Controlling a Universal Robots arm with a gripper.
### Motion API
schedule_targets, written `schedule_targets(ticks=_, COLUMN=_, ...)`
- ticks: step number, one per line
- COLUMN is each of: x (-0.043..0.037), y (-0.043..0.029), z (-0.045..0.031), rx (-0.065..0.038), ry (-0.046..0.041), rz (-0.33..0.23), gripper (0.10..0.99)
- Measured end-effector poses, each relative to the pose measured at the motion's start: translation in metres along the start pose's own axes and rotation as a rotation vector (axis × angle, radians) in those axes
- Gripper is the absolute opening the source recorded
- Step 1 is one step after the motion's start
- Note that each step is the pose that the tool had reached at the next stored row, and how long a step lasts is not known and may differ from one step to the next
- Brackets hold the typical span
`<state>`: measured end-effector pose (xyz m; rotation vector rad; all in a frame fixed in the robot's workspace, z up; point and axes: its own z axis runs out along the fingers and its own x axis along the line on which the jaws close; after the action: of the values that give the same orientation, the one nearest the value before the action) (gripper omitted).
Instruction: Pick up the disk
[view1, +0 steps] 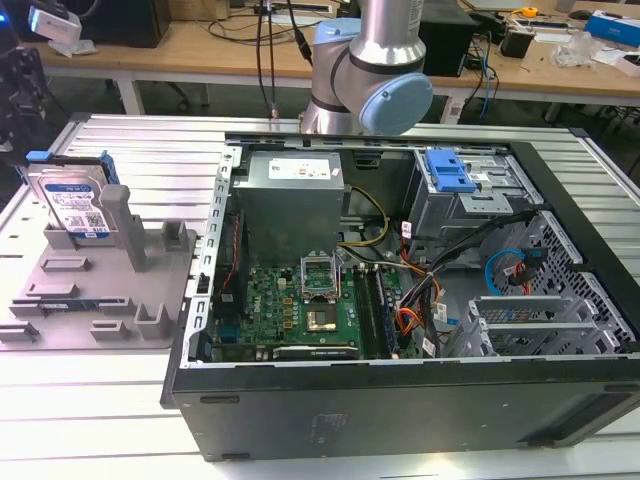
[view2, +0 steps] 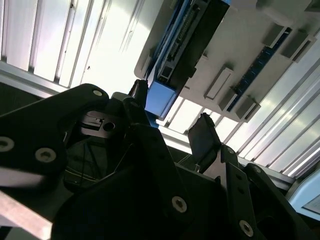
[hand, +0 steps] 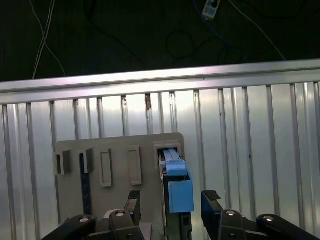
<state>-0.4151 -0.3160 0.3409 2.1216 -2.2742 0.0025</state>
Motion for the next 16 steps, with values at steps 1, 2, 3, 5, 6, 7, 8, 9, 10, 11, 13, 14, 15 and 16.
schedule_targets(ticks=1, x=-0.0001, y=0.0, z=0.0009, rx=0.0, ry=0.0006, rz=0.0, gripper=0.6)
schedule_targets(ticks=2, x=-0.0001, y=0.0, z=0.0016, rx=0.001, ry=0.0012, rz=0.0, gripper=0.6)
schedule_targets(ticks=3, x=-0.0004, y=0.0001, z=0.0027, rx=0.001, ry=0.002, rz=0.0, gripper=0.6)
schedule_targets(ticks=5, x=-0.0011, y=0.0008, z=0.0045, rx=0.003, ry=0.003, rz=0.0, gripper=0.6)
schedule_targets(ticks=6, x=-0.0017, y=0.0017, z=0.005, rx=0.003, ry=0.0036, rz=-0.001, gripper=0.6)
schedule_targets(ticks=7, x=-0.0029, y=0.0037, z=0.0062, rx=0.004, ry=0.0043, rz=-0.001, gripper=0.6)
schedule_targets(ticks=8, x=-0.0039, y=0.0049, z=0.0068, rx=0.005, ry=0.005, rz=-0.001, gripper=0.6)
schedule_targets(ticks=9, x=-0.0062, y=0.0062, z=0.0082, rx=0.006, ry=0.008, rz=-0.003, gripper=0.6)
schedule_targets(ticks=10, x=-0.0069, y=0.0063, z=0.0089, rx=0.006, ry=0.0086, rz=-0.005, gripper=0.6)
schedule_targets(ticks=11, x=-0.0072, y=0.0062, z=0.0094, rx=0.006, ry=0.0092, rz=-0.008, gripper=0.6)
schedule_targets(ticks=13, x=-0.0074, y=0.0057, z=0.0109, rx=0.006, ry=0.0105, rz=-0.018, gripper=0.6)
schedule_targets(ticks=14, x=-0.0075, y=0.0054, z=0.0113, rx=0.007, ry=0.0105, rz=-0.02, gripper=0.6)
schedule_targets(ticks=15, x=-0.0076, y=0.0047, z=0.0116, rx=0.006, ry=0.0107, rz=-0.021, gripper=0.6)
schedule_targets(ticks=16, x=-0.0076, y=0.004, z=0.0119, rx=0.006, ry=0.0106, rz=-0.021, gripper=0.6)
